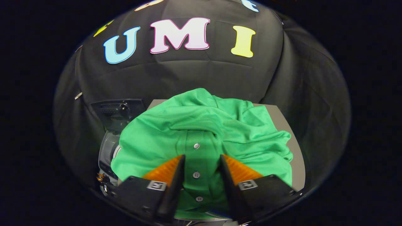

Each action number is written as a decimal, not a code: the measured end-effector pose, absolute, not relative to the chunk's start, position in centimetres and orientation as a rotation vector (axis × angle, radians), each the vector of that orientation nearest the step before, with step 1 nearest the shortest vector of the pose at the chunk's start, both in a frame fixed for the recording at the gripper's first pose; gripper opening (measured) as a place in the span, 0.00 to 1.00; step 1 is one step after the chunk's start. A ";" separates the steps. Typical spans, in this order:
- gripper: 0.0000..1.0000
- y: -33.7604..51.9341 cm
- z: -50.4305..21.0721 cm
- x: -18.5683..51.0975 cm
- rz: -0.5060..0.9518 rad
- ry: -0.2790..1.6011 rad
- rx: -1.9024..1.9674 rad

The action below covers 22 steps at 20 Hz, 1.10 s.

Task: Put the clothes into the washing machine and then close the washing machine lid.

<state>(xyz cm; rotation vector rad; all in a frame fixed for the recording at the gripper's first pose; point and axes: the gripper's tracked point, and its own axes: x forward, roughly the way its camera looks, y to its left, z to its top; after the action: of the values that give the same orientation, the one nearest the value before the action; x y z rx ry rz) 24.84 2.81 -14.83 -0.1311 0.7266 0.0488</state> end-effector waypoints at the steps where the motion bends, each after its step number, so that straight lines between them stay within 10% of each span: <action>1: 0.50 3.1 -14.8 24.9 0.075 0.714 -0.188; 5: 0.13 3.1 -14.3 24.5 0.071 0.731 -0.219; 22: 0.08 12.4 0.7 23.1 0.188 0.582 0.107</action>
<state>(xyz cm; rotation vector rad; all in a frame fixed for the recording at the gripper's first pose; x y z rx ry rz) 23.08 12.41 0.72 0.1075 0.5817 0.1884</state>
